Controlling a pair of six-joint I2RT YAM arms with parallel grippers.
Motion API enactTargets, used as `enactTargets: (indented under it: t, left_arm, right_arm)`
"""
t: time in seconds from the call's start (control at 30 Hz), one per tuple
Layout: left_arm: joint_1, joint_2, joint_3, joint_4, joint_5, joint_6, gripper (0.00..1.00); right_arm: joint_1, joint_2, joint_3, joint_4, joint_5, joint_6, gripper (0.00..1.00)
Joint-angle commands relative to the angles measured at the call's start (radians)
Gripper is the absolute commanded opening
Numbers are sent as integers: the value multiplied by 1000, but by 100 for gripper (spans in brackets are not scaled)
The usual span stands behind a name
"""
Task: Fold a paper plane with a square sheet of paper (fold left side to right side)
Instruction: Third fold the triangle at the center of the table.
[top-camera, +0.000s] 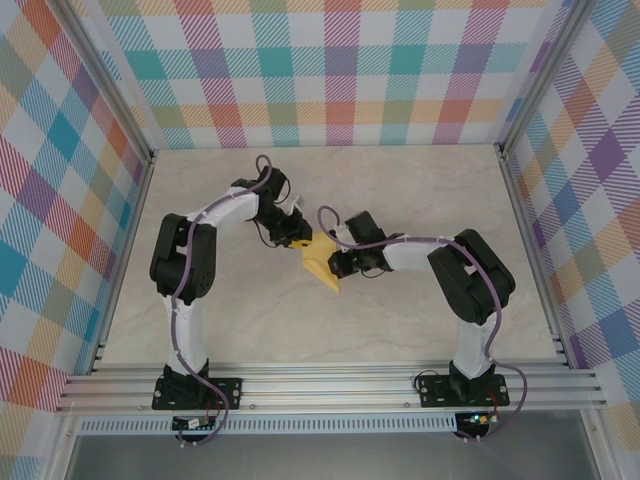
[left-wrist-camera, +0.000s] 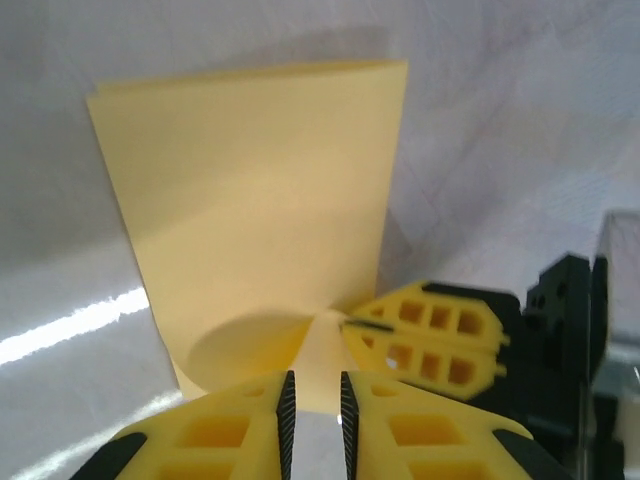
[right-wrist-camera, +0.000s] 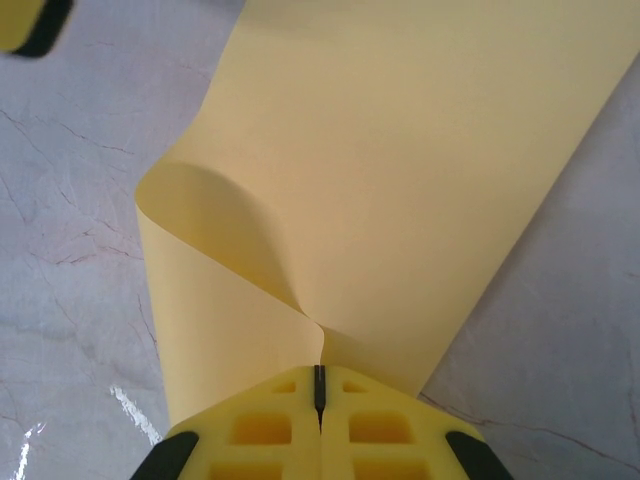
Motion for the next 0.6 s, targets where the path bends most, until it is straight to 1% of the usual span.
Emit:
enactTargets:
  t: [0.0,0.13,0.2,0.57]
  left_arm:
    - [-2,-63,-78,129,118,-81,20]
    - [-43,-41,-103,141,114,-103,19]
    - [-61,-24,-112,147,95,-113,19]
    - [-93,32,-155,165,14,-143,19]
  right_arm:
    - [7,38,-22,-72,-16,-18,0]
    - [7,38,-21,-72,-16,-18,0]
    - [7,38,-21,-73,-16,-18,0]
    - [8,41,-16,-80,-15,-22,0]
